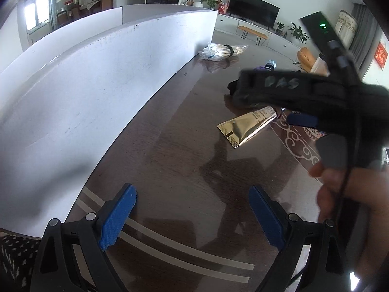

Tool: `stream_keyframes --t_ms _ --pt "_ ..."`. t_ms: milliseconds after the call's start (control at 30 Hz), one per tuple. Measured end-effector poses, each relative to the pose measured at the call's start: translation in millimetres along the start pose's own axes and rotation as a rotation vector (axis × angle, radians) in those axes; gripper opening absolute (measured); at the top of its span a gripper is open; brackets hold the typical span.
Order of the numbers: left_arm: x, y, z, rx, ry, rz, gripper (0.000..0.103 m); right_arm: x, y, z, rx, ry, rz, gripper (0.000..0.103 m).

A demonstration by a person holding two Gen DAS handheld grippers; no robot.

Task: Organize objects
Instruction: 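Lower the right tool over the gold tube with the silver cap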

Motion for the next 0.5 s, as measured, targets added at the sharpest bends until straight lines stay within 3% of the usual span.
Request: stream_keyframes --t_ms 100,267,333,500 --pt "0 0 0 0.003 0.000 0.000 0.094 4 -9 9 -0.109 0.022 0.080 0.095" --pt "0 6 2 0.029 -0.003 -0.001 0.094 -15 11 24 -0.134 0.101 0.123 0.040" --pt "2 7 2 0.037 -0.004 -0.006 0.094 -19 24 28 -0.121 0.103 0.134 0.035" --pt "4 7 0 0.040 -0.004 -0.007 0.094 -43 68 51 -0.078 0.123 0.162 0.035"
Point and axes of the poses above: each gripper's, at about its wrist camera, not at the fingertips, and x roughly the way its jaws point, y to its right, z to its underside, the point moved 4 cm from there along x, roughly the way its jaws point, and after that the axes turned 4 degrees about y, right-handed, at the moved point
